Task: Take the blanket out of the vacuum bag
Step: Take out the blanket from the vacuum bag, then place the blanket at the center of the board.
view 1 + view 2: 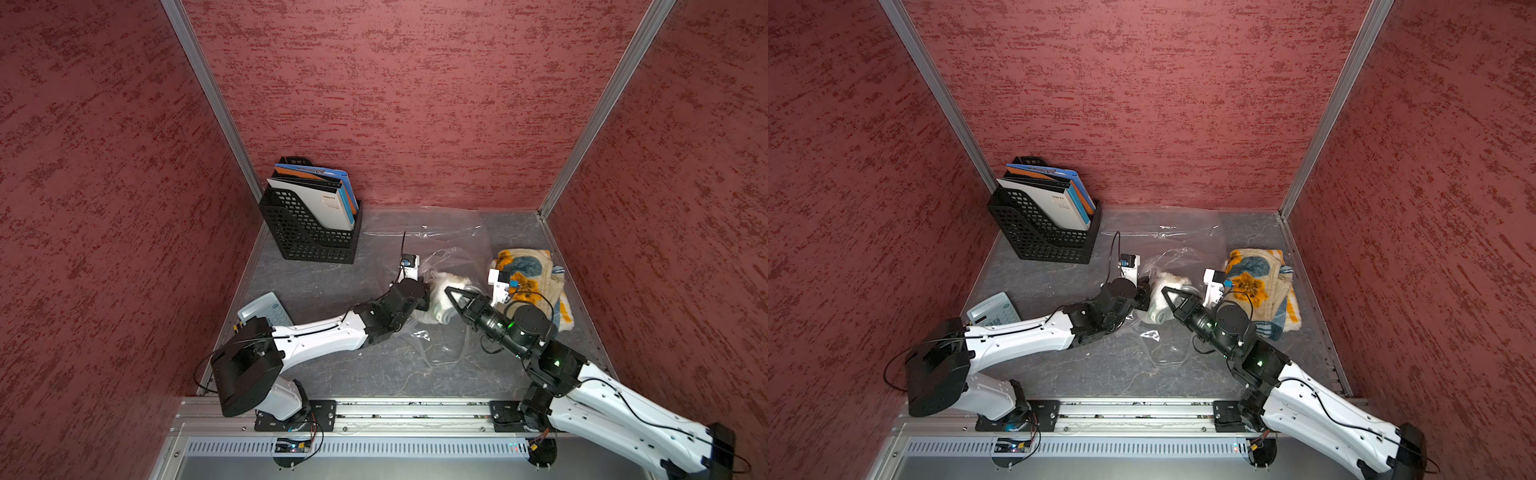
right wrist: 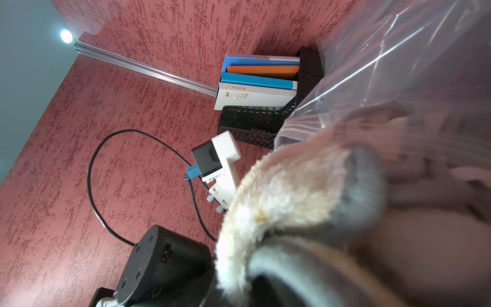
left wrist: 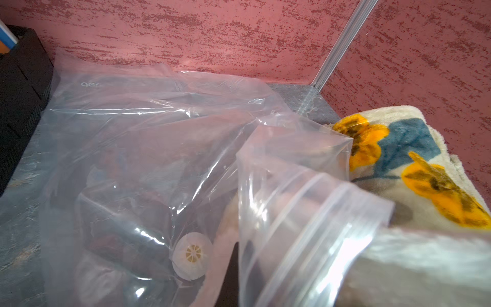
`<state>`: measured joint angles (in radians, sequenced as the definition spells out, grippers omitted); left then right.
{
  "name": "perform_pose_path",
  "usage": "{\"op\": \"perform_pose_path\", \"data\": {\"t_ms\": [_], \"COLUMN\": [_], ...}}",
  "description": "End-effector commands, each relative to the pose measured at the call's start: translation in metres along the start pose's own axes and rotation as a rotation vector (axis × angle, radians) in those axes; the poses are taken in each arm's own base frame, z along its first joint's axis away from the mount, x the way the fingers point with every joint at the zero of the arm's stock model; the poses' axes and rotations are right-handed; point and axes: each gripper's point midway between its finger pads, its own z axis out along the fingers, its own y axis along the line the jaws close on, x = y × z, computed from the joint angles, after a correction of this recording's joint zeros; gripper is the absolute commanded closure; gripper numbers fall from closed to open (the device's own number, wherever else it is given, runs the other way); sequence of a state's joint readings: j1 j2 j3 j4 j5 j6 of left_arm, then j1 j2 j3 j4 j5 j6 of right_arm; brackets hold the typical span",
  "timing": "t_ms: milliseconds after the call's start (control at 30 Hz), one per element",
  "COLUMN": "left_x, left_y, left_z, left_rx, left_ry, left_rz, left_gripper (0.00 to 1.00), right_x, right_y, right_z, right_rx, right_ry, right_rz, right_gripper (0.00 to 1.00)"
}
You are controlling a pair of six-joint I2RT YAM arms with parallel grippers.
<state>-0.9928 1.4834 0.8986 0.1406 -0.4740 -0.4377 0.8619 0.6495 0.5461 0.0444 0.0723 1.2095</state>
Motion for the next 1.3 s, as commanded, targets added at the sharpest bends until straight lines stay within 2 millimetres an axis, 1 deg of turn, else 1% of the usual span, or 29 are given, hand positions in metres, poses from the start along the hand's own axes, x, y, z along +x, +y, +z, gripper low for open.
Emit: {"op": "perform_pose_path", "data": {"t_ms": [0, 133, 267, 333, 500, 600, 667, 733, 867, 933, 1000, 1067, 1133, 1167, 1267], "left_x": [-0.009, -0.008, -0.003, 0.000, 0.004, 0.005, 0.008, 0.010, 0.011, 0.011, 0.009, 0.007, 0.006, 0.005, 0.007], "left_y": [0.010, 0.017, 0.024, 0.028, 0.037, 0.039, 0.040, 0.041, 0.042, 0.041, 0.040, 0.039, 0.039, 0.039, 0.038], "left_z": [0.005, 0.006, 0.010, 0.011, 0.009, 0.005, 0.002, -0.001, -0.010, -0.013, -0.016, -0.018, -0.021, -0.022, -0.023], "left_rx": [-0.058, -0.085, -0.115, -0.128, -0.139, -0.133, -0.126, -0.118, -0.089, -0.075, -0.066, -0.054, -0.047, -0.043, -0.031], "left_ry": [-0.020, -0.020, -0.012, -0.008, -0.002, -0.002, 0.003, 0.008, 0.010, 0.008, 0.005, 0.005, 0.000, -0.001, 0.005], "left_rz": [-0.024, -0.039, -0.042, -0.047, -0.058, -0.067, -0.073, -0.081, -0.100, -0.104, -0.103, -0.103, -0.105, -0.106, -0.104], "left_gripper": [1.00, 1.00, 1.00, 1.00, 1.00, 1.00, 1.00, 1.00, 1.00, 1.00, 1.00, 1.00, 1.00, 1.00, 1.00], "right_x": [-0.011, -0.026, -0.034, -0.041, -0.059, -0.070, -0.080, -0.093, -0.134, -0.154, -0.173, -0.195, -0.217, -0.227, -0.243], "right_y": [0.036, 0.066, 0.095, 0.108, 0.132, 0.139, 0.138, 0.133, 0.118, 0.117, 0.113, 0.105, 0.098, 0.096, 0.103], "right_z": [-0.018, -0.035, -0.042, -0.046, -0.054, -0.053, -0.052, -0.050, -0.052, -0.052, -0.048, -0.045, -0.050, -0.054, -0.059], "right_rx": [-0.073, -0.118, -0.162, -0.172, -0.176, -0.162, -0.138, -0.099, -0.016, -0.011, -0.023, -0.020, 0.022, 0.038, 0.056], "right_ry": [-0.014, -0.054, -0.063, -0.084, -0.141, -0.169, -0.186, -0.217, -0.308, -0.336, -0.341, -0.376, -0.437, -0.466, -0.499], "right_rz": [-0.054, -0.096, -0.135, -0.165, -0.232, -0.255, -0.269, -0.286, -0.302, -0.289, -0.249, -0.220, -0.236, -0.255, -0.316], "right_gripper": [1.00, 1.00, 1.00, 1.00, 1.00, 1.00, 1.00, 1.00, 1.00, 1.00, 1.00, 1.00, 1.00, 1.00, 1.00]}}
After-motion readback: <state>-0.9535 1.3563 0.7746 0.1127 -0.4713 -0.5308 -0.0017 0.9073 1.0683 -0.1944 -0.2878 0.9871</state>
